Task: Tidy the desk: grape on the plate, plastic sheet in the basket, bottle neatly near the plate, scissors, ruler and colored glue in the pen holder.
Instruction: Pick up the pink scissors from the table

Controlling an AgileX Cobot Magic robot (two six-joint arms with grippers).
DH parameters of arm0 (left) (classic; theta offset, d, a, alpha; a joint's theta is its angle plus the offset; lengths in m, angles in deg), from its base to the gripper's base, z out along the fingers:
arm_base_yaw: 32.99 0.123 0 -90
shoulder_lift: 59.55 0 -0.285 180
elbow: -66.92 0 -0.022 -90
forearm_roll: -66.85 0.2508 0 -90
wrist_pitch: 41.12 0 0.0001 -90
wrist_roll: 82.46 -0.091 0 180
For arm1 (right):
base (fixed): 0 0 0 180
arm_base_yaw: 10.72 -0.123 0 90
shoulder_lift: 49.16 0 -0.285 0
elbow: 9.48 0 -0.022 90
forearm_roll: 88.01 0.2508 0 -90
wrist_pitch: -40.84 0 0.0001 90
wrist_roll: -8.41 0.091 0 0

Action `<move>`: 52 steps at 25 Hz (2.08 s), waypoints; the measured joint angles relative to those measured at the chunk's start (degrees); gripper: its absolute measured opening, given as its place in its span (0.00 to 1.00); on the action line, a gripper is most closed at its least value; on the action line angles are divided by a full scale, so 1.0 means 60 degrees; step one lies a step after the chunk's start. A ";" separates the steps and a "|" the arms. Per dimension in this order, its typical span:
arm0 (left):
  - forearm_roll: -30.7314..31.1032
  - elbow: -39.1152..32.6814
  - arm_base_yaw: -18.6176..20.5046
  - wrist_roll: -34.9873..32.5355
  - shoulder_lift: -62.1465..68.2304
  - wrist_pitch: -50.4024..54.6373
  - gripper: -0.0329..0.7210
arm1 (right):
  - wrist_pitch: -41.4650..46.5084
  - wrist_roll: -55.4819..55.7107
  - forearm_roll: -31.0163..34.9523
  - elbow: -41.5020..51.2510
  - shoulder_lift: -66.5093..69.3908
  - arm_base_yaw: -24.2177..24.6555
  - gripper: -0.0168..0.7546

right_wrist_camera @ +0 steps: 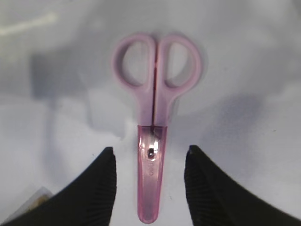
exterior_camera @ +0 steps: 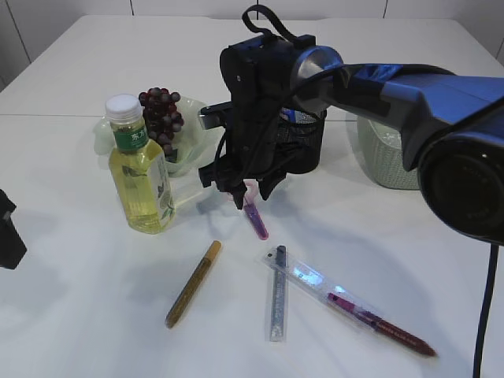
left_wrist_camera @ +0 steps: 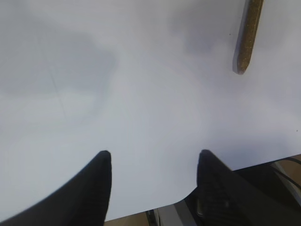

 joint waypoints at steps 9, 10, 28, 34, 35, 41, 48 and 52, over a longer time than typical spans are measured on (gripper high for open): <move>0.0000 0.0000 0.0000 0.0000 0.0000 -0.0021 0.61 | -0.0004 -0.0093 -0.0033 0.0000 0.0185 0.0000 0.52; 0.0000 0.0000 0.0000 0.0000 0.0000 -0.0036 0.61 | -0.0004 -0.0093 -0.0033 0.0000 0.0188 0.0000 0.52; 0.0000 0.0000 0.0000 0.0000 0.0000 -0.0036 0.61 | -0.0022 -0.0115 0.0038 -0.0746 0.0786 0.0000 0.52; 0.0000 0.0000 0.0000 0.0000 0.0000 -0.0043 0.61 | -0.0039 -0.0115 0.0048 -0.0785 0.0892 0.0000 0.52; 0.0000 0.0000 0.0000 0.0000 0.0000 -0.0043 0.61 | -0.0039 -0.0115 0.0048 -0.0774 0.0909 0.0000 0.52; 0.0020 0.0000 0.0000 0.0000 0.0000 -0.0043 0.61 | -0.0039 -0.0115 0.0048 -0.0774 0.0909 0.0000 0.52; 0.0034 0.0000 0.0000 0.0000 0.0000 -0.0043 0.61 | -0.0039 -0.0115 0.0048 -0.0774 0.0909 0.0000 0.40; 0.0034 0.0000 0.0000 0.0000 0.0000 -0.0058 0.61 | -0.0039 -0.0115 0.0048 -0.0774 0.0909 0.0000 0.31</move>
